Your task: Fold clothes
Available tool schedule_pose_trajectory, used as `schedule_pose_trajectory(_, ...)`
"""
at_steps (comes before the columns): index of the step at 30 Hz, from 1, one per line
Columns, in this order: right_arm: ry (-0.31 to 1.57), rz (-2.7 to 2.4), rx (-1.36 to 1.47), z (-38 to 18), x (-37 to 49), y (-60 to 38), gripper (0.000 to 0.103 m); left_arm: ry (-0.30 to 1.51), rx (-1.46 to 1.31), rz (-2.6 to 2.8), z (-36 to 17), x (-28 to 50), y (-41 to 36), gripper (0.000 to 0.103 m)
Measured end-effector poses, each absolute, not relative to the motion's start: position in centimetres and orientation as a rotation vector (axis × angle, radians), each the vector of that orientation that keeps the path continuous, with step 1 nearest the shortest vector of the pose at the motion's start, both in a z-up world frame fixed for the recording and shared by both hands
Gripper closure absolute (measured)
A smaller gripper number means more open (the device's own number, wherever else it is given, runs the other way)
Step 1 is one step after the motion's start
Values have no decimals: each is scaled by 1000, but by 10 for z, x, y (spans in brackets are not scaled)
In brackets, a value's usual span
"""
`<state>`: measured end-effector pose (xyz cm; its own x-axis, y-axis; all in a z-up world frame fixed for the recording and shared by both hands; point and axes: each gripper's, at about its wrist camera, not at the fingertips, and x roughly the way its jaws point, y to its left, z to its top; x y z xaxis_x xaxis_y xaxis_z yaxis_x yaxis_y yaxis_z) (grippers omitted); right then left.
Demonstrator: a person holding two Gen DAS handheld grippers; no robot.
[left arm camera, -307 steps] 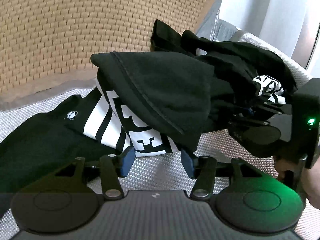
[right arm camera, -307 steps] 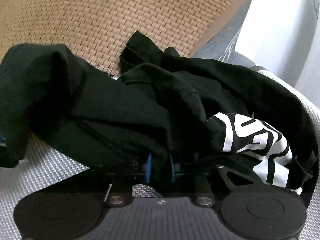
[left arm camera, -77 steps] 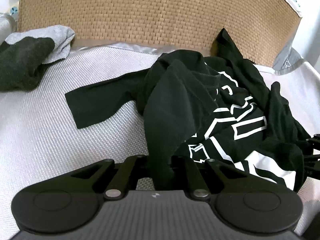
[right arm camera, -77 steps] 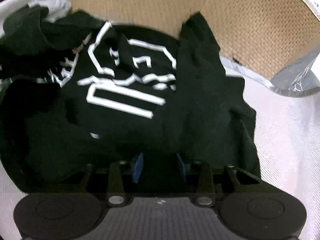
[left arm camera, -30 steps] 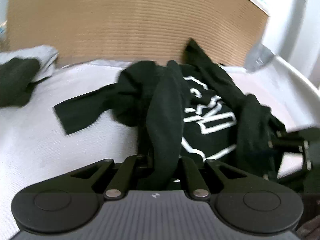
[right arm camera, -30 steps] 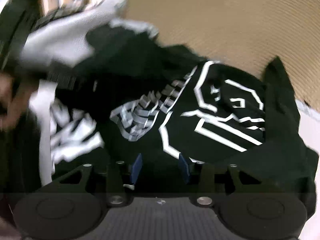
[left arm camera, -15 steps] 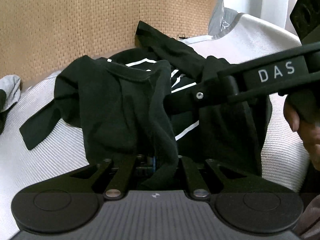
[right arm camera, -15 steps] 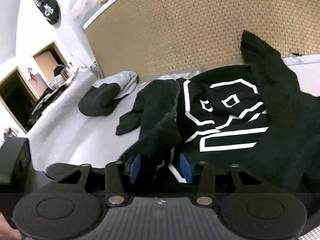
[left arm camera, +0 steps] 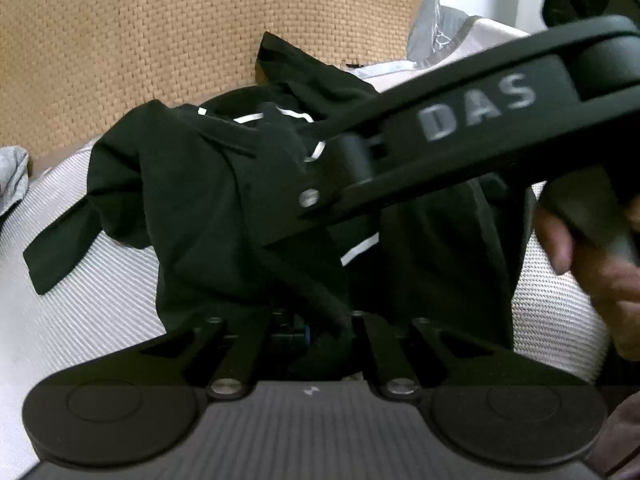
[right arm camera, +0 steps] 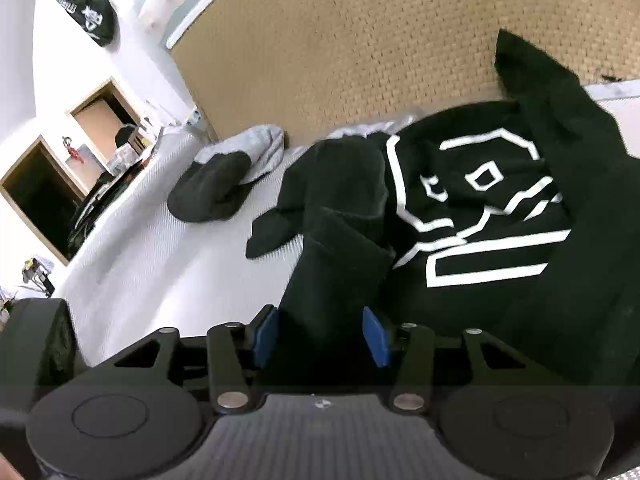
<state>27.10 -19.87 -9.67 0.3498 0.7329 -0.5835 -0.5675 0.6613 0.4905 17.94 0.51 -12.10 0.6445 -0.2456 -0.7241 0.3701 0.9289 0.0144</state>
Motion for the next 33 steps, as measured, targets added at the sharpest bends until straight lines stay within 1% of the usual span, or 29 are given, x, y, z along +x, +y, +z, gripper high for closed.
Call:
schedule_pose_trajectory(6,902,870,155,-106,270,-189,52,807,196,-359,-124,179,-2,95)
schedule_pose_trajectory(14,897,903,213,-98,270,-196,52,805,218,-376,-125,181,-7,95)
schedule_pose_trajectory(15,898,897,214,-99,271,-196,46,803,221,-379,-124,180,-8,95)
schedule_pose_trajectory(16,906,876,203,-100,271,-195,33,801,224,-381,-123,180,-10,95)
schedule_pose_trajectory(17,912,857,192,-101,271,-194,30,800,226,-383,-124,178,-13,95)
schedule_pose_trajectory(20,896,838,130,-104,269,-189,29,803,235,-388,-126,176,-19,94)
schedule_pose_trajectory(25,932,815,36,-116,271,-181,30,807,233,-395,-127,175,-25,94)
schedule_pose_trajectory(26,944,801,5,-119,272,-179,31,806,235,-399,-126,174,-27,94)
schedule_pose_trajectory(27,960,793,-16,-123,272,-178,38,807,237,-400,-126,174,-28,94)
schedule_pose_trajectory(28,973,796,-23,-127,273,-177,52,808,233,-401,-126,174,-29,94)
schedule_pose_trajectory(29,987,802,-18,-129,274,-178,60,809,229,-401,-125,174,-30,94)
schedule_pose_trajectory(30,1004,806,-10,-131,275,-178,72,811,225,-402,-125,174,-30,94)
schedule_pose_trajectory(33,983,794,-28,-129,274,-179,86,809,219,-403,-123,175,-32,92)
